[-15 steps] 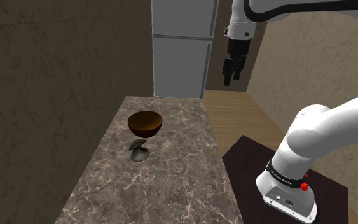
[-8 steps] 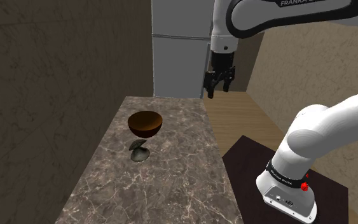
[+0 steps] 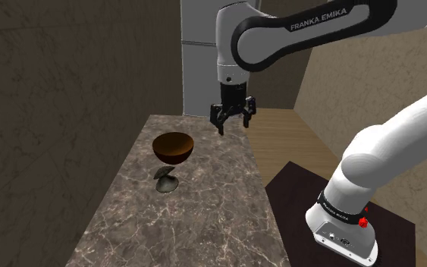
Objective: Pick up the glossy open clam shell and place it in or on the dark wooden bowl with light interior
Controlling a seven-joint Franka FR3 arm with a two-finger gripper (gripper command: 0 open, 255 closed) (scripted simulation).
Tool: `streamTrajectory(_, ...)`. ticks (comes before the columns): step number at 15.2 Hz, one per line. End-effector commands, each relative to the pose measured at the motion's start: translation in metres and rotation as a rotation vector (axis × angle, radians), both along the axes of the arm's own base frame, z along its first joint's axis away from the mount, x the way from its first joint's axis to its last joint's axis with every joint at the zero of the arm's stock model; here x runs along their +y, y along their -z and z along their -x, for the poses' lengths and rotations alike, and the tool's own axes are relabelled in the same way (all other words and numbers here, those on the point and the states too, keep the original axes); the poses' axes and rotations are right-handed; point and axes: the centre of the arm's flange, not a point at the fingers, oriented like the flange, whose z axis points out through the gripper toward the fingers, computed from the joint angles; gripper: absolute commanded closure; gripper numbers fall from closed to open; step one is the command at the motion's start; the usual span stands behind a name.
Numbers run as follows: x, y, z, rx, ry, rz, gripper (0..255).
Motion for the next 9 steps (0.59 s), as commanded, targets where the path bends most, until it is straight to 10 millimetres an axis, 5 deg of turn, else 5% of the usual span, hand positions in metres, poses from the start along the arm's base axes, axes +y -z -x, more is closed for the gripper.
streamTrajectory(1, 0.023, 0.011, -0.014, 0.004, 0.066, 0.012, 0)
streamTrajectory(9, 0.094, 0.069, -0.077, 0.024, 0.308, 0.063, 0)
